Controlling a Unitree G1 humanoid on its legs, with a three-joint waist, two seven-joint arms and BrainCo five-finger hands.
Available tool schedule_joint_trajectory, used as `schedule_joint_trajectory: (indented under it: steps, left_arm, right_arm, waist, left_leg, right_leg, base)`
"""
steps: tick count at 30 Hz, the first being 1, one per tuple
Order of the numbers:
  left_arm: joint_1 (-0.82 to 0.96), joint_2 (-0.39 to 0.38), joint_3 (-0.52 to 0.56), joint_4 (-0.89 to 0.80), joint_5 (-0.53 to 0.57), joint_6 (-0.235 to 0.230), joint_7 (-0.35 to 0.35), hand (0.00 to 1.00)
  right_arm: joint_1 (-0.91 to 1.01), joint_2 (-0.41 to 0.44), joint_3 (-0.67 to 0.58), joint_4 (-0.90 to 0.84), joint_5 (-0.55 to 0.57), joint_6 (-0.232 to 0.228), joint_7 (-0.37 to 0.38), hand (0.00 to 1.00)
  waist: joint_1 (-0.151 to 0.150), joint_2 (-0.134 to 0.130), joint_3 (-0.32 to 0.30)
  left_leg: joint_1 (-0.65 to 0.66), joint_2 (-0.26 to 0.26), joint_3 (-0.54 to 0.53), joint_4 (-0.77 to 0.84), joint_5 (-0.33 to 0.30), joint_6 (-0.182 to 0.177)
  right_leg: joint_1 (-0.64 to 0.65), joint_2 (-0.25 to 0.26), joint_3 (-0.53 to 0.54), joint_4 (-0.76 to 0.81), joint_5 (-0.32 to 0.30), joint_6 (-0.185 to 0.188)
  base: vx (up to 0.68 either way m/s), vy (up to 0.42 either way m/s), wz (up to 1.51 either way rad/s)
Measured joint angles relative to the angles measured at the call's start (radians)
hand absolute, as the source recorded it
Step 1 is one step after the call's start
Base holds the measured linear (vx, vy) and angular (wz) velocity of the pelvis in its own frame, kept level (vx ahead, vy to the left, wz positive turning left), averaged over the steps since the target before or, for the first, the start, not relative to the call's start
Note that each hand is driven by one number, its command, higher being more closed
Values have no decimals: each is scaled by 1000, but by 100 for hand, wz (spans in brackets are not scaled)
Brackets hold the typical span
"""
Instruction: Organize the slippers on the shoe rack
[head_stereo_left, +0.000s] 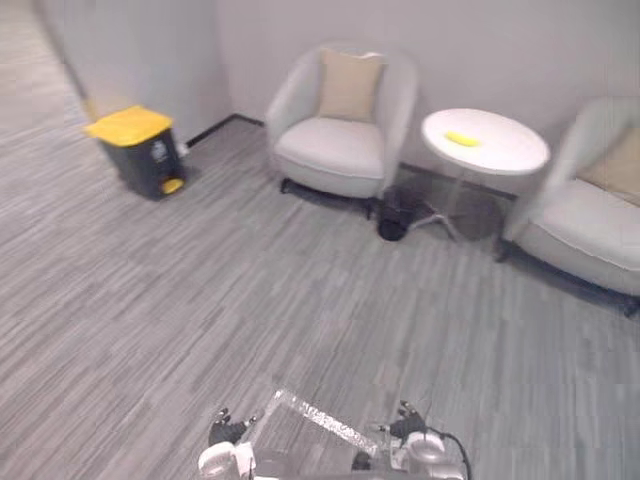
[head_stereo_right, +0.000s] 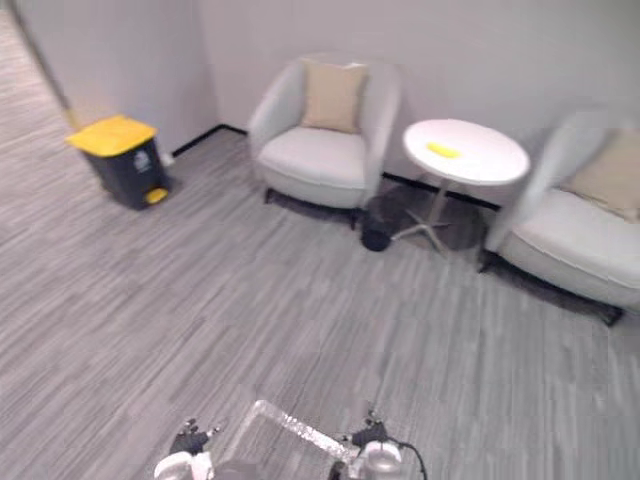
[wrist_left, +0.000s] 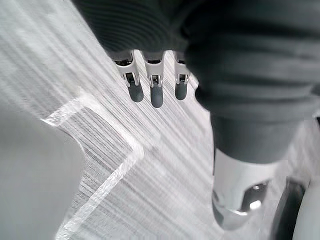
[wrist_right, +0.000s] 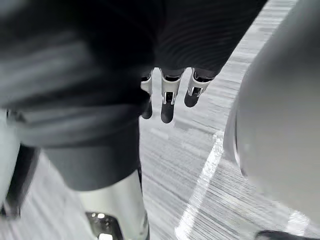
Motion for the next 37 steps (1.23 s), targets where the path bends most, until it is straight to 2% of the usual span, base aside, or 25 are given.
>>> schedule_joint_trajectory:
  steps: [1, 2, 6, 11, 13, 15, 16, 17, 18, 19, 20, 21, 22, 24, 25, 26, 28, 30, 34, 36, 37]
  left_arm:
    - [-8, 9, -19, 19, 0, 2, -1, 0]
    - [-9, 13, -31, 28, 0, 2, -1, 0]
    - [-10, 17, -63, 35, 0, 2, -3, 0]
    - [-12, 23, -71, 46, 0, 2, -17, 0]
    - [-11, 27, -72, 42, 0, 1, -22, 0]
    - [-10, 19, -60, 3, 0, -1, -23, 0]
    - [-10, 19, -56, -11, -1, -1, -22, 0]
    - [-9, 15, -57, -24, -1, -2, -22, 0]
    - [-10, 7, -57, -29, -2, -4, -22, 0]
    - [-10, 8, -58, -31, -2, -4, -22, 0]
    - [-10, 7, -60, -31, -2, -4, -22, 0]
    - [-8, 2, -60, -30, -2, 0, -21, 0]
    - [-12, -3, -54, -32, -14, 1, -21, 0]
    - [-9, 1, -54, -33, -26, 1, -20, 0]
    - [-9, -1, -50, -34, -26, -1, -20, 0]
    - [-10, -9, -48, -32, -30, 0, -20, 0]
    - [-9, -16, -34, -24, -30, 1, -21, 0]
    - [-9, -20, -25, -22, -29, 1, -21, 0]
    - [-9, -18, -21, -20, -28, 2, -21, 0]
    - [-8, -8, -19, 0, -22, 1, -21, 0]
    - [-8, -7, -19, 2, -22, 1, -21, 0]
  right_arm:
    - [-1, -2, -1, 8, -1, -2, 1, 0]
    - [-5, -5, -1, 20, -1, -1, 2, 0]
    - [-47, -53, 2, 101, -1, -1, 4, 0]
    - [-60, -99, 2, 122, 0, -2, 3, 0]
    - [-56, -103, 0, 123, 1, -2, 0, 0]
    - [-51, -103, -2, 112, 2, -2, -2, 0]
    - [-50, -103, -2, 103, 3, -3, -3, 0]
    - [-47, -102, -1, 88, 4, -2, -4, 0]
    - [-44, -103, -1, 75, 6, -3, -5, 0]
    - [-39, -104, -9, 75, 10, -3, -7, 0]
    - [-38, -103, -27, 73, 11, -3, -9, 0]
    - [-35, -107, -37, 62, 11, -2, -11, 0]
    - [-29, -101, -38, 54, 11, -2, -11, 0]
    - [-6, -91, -37, 9, 11, -2, -11, 0]
    - [1, -93, -37, 6, 11, -2, -11, 0]
    - [-1, -102, -37, 14, 11, -2, -11, 0]
    - [1, -102, -39, 18, 10, -1, -11, 0]
    - [-1, -96, -36, 19, 8, -1, -10, 0]
    - [-2, -69, -38, 20, 8, -2, -10, 0]
    - [3, -62, -42, 44, 7, -2, -10, 0]
    - [4, -61, -45, 46, 8, -2, -10, 0]
  waist:
    - [-9, -4, -2]
    - [-13, -2, -3]
    - [-19, 17, -8]
    - [-32, 24, 1]
    - [-37, 19, 14]
    - [-34, 27, 44]
    - [-31, 35, 54]
    - [-20, 49, 60]
    - [-11, 55, 66]
    - [-10, 61, 65]
    - [-11, 66, 63]
    - [-11, 85, 57]
    - [-4, 81, 63]
    - [4, 53, 54]
    - [6, 45, 55]
    - [4, 52, 56]
    - [3, 68, 52]
    - [4, 69, 47]
    - [6, 54, 39]
    - [8, 31, 15]
    - [8, 28, 10]
  left_leg:
    - [18, -4, -2, -23, 3, 3]
    - [32, -6, -3, -42, 7, 2]
    - [68, -9, 20, -140, 46, -9]
    - [65, -11, 14, -146, 64, -5]
    - [23, -5, 14, -42, 56, -16]
    - [-61, 33, 22, 182, 35, -41]
    - [-99, 51, 22, 270, 37, -40]
    - [-152, 71, 17, 378, 49, -27]
    - [-203, 82, 4, 449, 27, 1]
    - [-207, 81, -11, 412, -8, 11]
    - [-205, 83, -36, 327, -26, 4]
    - [-185, 87, -93, 150, -29, -5]
    - [-161, 78, -93, 114, -16, -34]
    - [-118, 30, -70, -5, 18, -44]
    - [-101, 14, -58, -36, 55, -41]
    - [-81, 7, -57, -43, 70, -19]
    - [-70, 2, -59, -51, 73, -15]
    - [-70, -1, -59, -53, 72, -15]
    - [-49, -2, -61, -74, 73, -15]
    - [-16, -8, -65, -101, 75, -11]
    - [-15, -10, -66, -103, 76, -9]
  right_leg:
    - [5, -14, -66, 4, 3, -7]
    - [7, -12, -75, 0, 5, -10]
    - [20, 36, -27, -96, 47, -16]
    - [47, 71, 10, -212, 112, -11]
    - [83, 82, 15, -283, 130, -9]
    - [118, 111, 43, -341, 128, -13]
    - [126, 124, 54, -351, 128, -13]
    - [126, 136, 76, -350, 130, -16]
    - [124, 141, 96, -344, 131, -18]
    - [121, 143, 111, -345, 132, -18]
    - [115, 149, 125, -345, 135, -13]
    - [101, 166, 138, -346, 142, -2]
    - [107, 163, 161, -351, 156, 4]
    - [73, 125, 174, -250, 132, 25]
    - [77, 112, 182, -238, 109, 15]
    - [97, 111, 186, -266, 116, 13]
    - [124, 116, 190, -317, 130, 17]
    - [126, 118, 198, -329, 131, 18]
    - [142, 125, 213, -354, 133, 18]
    - [178, 128, 218, -394, 140, 20]
    - [183, 128, 218, -402, 143, 20]
  base:
    - [168, 31, -26]
    - [138, 8, -12]
    - [100, 33, -29]
    - [25, 28, -24]
    - [-29, 0, 0]
    - [-109, 1, -16]
    - [-108, 8, -34]
    - [-39, 28, -50]
    - [-17, 43, -57]
    - [9, 73, -58]
    - [-9, 89, -56]
    - [-22, 126, -59]
    - [30, 115, -53]
    - [128, 63, -23]
    - [184, 45, -4]
    - [201, 52, -2]
    - [158, 46, -4]
    - [131, 11, -12]
    - [93, -9, -13]
    - [81, -7, -7]
    - [41, 0, 0]
